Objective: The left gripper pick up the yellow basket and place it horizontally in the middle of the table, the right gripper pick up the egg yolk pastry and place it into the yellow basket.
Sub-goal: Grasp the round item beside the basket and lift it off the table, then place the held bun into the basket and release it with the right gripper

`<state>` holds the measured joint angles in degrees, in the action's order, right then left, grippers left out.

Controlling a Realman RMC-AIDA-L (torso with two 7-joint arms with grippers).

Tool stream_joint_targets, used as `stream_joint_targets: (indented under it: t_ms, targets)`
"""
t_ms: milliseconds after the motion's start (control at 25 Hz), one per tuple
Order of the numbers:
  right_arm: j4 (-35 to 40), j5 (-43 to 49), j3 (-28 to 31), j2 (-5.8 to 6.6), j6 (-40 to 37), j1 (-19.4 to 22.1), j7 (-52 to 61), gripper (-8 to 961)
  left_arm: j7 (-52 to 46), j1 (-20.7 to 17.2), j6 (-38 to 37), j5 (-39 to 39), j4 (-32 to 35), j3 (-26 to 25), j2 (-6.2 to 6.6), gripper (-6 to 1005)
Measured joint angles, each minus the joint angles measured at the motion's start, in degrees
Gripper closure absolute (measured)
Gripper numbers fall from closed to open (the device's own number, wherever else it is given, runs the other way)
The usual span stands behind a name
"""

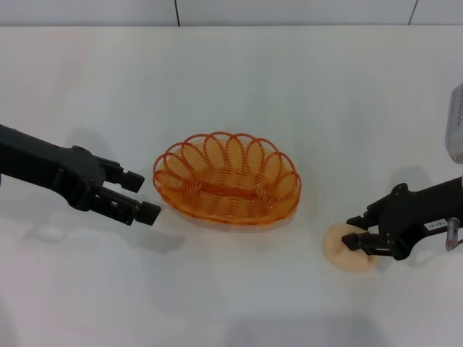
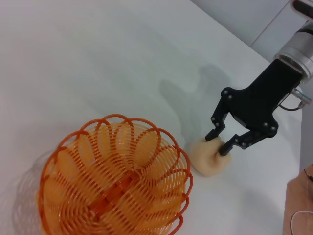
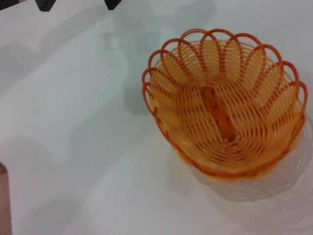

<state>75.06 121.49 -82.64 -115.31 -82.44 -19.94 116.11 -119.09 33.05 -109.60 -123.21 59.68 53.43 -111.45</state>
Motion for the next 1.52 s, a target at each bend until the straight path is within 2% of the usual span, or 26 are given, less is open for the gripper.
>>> stream_joint_targets:
  t_ms: [120,560,960,1160,1520]
  targets:
    - [0.15,0.0,0.1,0.0,0.05,-0.03,0.07,703,0.0,0.0,0.0,0.0,0.0,0.0,0.0,119]
    - [2.49,-0.45,0.7,0.0,0.22,-0.1,0.96,795,0.0,-0.18,0.11,0.01,0.0,-0.82,0.01,119]
    - [11.15,-0.83,2.84,0.0,-0.74,-0.24,5.07,833,0.25,-0.61,0.51,0.02,0.0,-0.88,0.35,119]
    - [13.14,-2.79,1.78,-0.03,-0.64,-2.28,5.68,880,0.27,-0.62,0.63,-0.04,0.0,-0.88,0.42,119]
    - [7.93,-4.35,-4.84,-0.45,5.82,-7.52,5.36,903,0.83,-0.63,0.71,-0.34,0.0,-0.88,0.29,119]
